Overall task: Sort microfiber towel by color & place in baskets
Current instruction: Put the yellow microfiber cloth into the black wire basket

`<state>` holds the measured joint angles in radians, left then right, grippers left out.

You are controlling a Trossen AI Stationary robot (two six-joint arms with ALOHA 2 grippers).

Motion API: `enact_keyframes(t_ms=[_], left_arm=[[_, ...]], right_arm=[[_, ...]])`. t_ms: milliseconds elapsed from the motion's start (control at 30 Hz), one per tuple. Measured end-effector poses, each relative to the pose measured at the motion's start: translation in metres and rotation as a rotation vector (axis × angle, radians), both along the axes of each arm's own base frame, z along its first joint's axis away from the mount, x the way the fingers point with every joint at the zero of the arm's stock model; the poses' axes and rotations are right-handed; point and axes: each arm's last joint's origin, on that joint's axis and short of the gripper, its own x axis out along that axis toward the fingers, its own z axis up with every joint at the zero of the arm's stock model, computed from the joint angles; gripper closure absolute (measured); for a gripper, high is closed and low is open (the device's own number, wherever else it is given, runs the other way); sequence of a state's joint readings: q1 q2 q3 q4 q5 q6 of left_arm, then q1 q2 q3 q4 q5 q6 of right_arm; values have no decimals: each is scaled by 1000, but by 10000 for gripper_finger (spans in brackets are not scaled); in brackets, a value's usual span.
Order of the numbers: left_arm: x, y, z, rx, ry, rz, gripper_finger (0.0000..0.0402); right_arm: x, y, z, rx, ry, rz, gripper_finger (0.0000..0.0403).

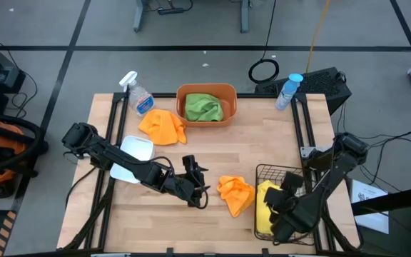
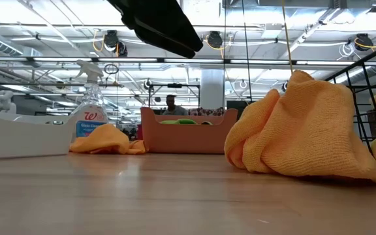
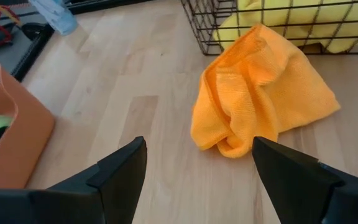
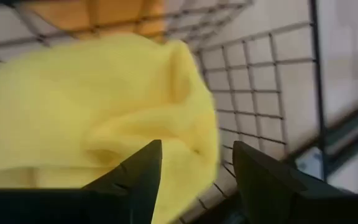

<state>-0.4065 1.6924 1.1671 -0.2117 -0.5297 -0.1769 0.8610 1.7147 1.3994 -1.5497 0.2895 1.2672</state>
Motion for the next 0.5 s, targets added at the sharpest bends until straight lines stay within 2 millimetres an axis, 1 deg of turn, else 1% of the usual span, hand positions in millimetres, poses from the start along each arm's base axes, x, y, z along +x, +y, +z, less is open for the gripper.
enact_keyframes(t_ms=[100,167,267,400,433,500], left_arm=[[-1,-1,-1,-7,9,-12,105],[-1,-1,-1,-9,10,-15,105],[-1,-1,-1,-10,10,-15,105],[0,-1,0,-15,10,-20,105],[0,-1,0,-16,10,-21,105],[0,-2,0,-20,4,-23,105]], right_arm=[[1,10,-3,52,-48,59,234],[2,14,-8,87,-59,62,256],[1,12,-20,69,-52,27,303],[-5,5,-40,31,-42,-31,381],[-6,4,-46,30,-45,-37,391],[-8,1,-59,34,-53,-45,392]])
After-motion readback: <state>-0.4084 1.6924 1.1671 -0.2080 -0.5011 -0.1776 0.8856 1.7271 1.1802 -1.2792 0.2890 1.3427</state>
